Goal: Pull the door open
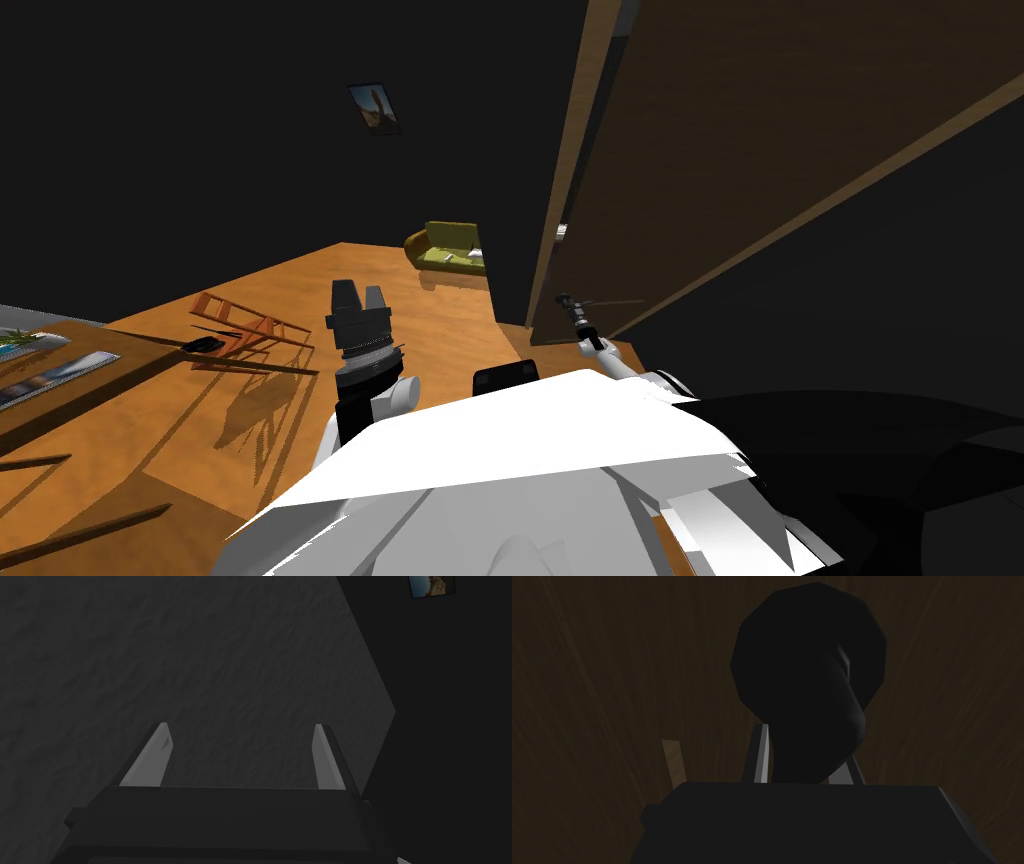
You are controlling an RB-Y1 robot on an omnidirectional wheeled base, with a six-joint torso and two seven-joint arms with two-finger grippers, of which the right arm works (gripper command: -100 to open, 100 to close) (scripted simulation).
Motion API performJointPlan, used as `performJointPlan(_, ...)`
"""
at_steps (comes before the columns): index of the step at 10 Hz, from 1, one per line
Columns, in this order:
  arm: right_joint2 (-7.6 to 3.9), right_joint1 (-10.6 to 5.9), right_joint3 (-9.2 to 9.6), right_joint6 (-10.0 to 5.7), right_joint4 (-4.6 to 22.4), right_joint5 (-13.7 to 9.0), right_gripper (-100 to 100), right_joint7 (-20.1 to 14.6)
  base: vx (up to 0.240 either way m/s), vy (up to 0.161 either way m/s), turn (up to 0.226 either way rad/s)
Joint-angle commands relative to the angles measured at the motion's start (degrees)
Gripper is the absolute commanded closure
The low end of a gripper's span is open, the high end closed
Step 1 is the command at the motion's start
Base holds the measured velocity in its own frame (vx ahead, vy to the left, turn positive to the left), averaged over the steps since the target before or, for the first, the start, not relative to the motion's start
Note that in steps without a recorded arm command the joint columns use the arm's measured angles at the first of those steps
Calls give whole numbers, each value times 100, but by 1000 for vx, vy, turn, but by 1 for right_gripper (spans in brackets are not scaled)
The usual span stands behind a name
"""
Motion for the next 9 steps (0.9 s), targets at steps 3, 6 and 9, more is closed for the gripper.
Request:
performJointPlan(3,-193,190,218,-253,-104,81,100,-245,-220,-64,109)
performJointPlan(6,-396,388,439,-497,-207,160,100,-494,-243,-93,122)
performJointPlan(9,-471,522,549,-682,-195,185,100,-608,-149,-54,76)
